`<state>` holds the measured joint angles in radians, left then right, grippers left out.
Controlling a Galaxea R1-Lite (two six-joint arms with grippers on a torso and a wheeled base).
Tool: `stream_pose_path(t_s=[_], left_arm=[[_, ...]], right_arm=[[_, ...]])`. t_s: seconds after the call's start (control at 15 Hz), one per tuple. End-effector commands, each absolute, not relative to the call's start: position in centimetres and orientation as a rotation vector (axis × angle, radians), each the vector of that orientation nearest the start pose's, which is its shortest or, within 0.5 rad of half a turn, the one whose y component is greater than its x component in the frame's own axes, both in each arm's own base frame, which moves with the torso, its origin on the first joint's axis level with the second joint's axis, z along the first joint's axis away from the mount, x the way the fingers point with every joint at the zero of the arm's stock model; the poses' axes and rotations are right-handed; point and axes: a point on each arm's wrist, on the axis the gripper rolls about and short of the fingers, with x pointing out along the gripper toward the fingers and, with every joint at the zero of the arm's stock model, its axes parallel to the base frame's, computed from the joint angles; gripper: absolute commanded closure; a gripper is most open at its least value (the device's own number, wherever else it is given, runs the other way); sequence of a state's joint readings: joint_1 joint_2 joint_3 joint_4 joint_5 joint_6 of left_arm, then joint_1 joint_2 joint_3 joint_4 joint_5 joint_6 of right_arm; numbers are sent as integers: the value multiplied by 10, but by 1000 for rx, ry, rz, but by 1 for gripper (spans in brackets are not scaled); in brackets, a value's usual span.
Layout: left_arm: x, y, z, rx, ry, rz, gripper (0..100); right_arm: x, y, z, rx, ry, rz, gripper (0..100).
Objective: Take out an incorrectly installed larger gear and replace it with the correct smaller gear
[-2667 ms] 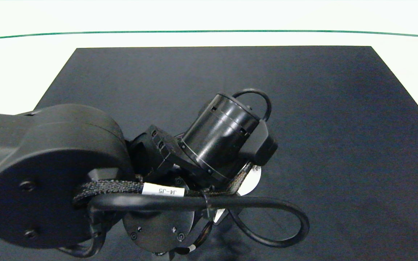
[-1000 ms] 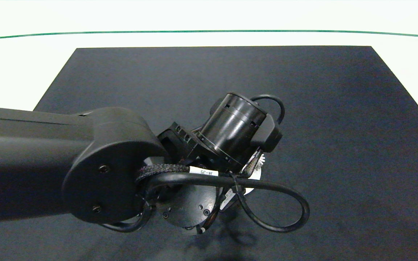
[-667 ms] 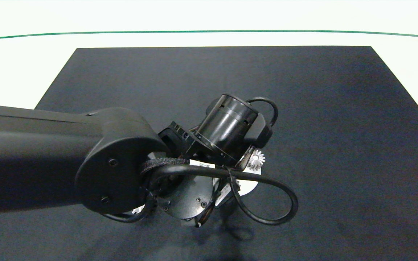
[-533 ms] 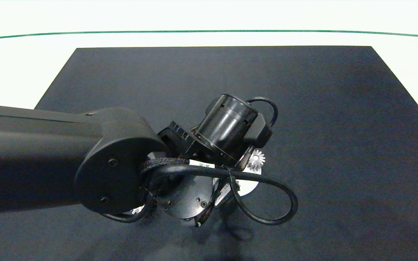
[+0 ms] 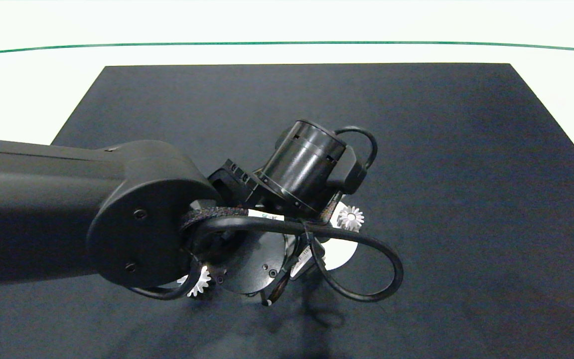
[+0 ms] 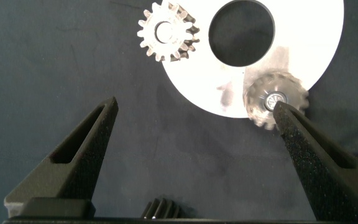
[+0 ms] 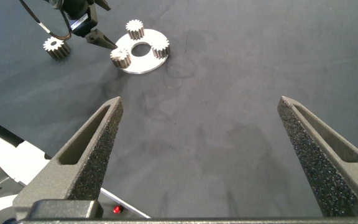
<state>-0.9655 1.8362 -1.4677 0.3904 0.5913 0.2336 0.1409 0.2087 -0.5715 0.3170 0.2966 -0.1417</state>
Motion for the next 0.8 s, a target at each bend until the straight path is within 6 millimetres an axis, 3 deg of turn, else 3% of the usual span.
stream_pose_path(t_s=[0.07, 0.4, 0.67, 0.8], left_arm=[[203, -272, 229, 765, 505, -420, 0], [192, -255, 243, 721, 487, -411, 0], [173, -211, 262, 655, 465, -367, 0], [162, -178, 276, 592, 444, -316, 0]], right_arm=[[-56, -1, 199, -144, -73, 436, 0], [-57, -1, 200, -143, -80, 433, 0], [-57, 3, 202, -126, -75, 355, 0], [-59, 7, 206, -118, -83, 295, 0]])
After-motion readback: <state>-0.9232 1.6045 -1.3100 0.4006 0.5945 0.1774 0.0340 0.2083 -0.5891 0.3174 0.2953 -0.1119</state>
